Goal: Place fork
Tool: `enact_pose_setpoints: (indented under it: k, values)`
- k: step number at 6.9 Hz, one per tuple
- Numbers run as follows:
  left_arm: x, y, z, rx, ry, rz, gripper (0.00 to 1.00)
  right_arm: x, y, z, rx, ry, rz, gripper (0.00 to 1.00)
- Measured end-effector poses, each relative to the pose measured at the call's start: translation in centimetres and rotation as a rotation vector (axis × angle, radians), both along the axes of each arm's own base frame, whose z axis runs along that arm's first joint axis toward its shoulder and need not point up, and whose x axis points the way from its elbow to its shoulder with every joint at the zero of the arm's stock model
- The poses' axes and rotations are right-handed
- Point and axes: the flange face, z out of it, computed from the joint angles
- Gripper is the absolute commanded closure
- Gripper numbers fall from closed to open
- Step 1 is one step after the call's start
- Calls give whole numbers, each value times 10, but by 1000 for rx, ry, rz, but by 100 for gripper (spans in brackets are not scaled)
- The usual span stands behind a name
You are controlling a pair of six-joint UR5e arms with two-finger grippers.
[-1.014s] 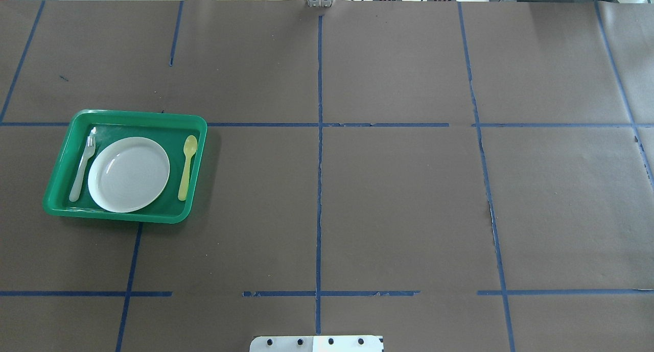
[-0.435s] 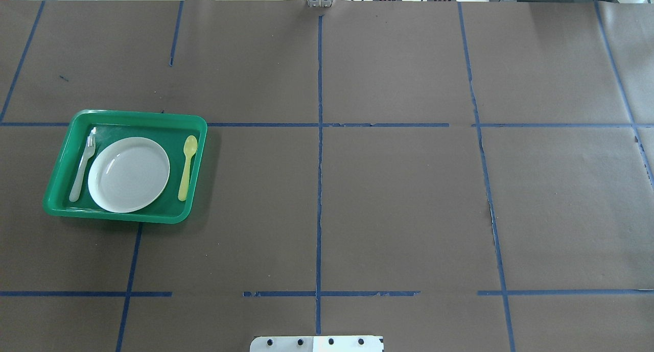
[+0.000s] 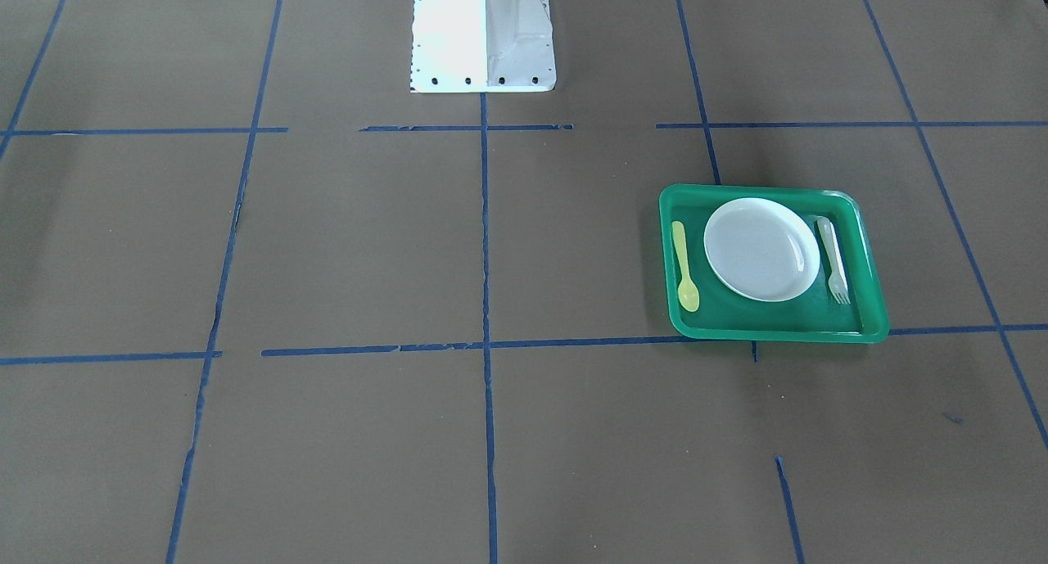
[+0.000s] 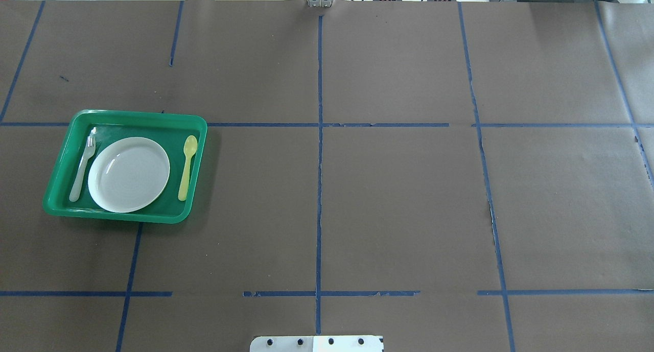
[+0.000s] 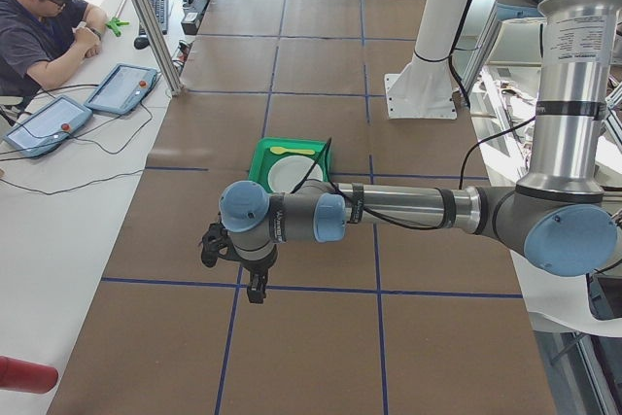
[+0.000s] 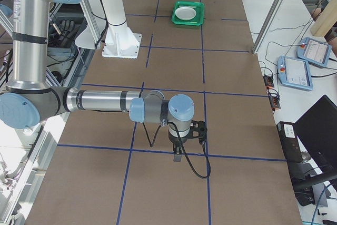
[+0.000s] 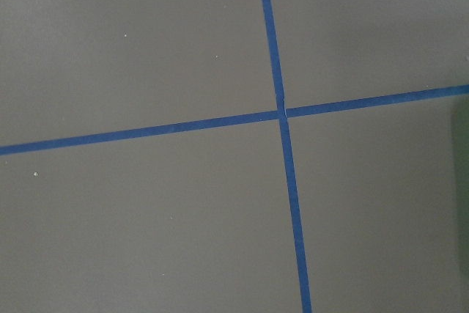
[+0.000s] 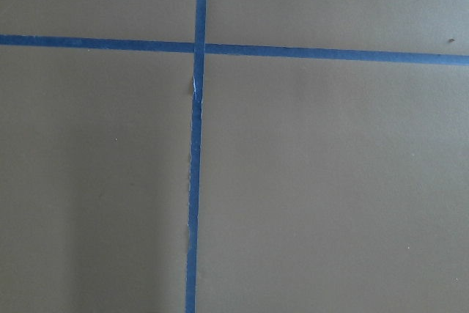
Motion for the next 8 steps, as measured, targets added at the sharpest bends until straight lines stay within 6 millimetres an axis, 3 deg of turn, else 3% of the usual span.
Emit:
enact_pose_setpoints:
  k: [8]
  values:
    - [0,2,5,-17,-3,-7,0,0,0,0,0,0,0,0]
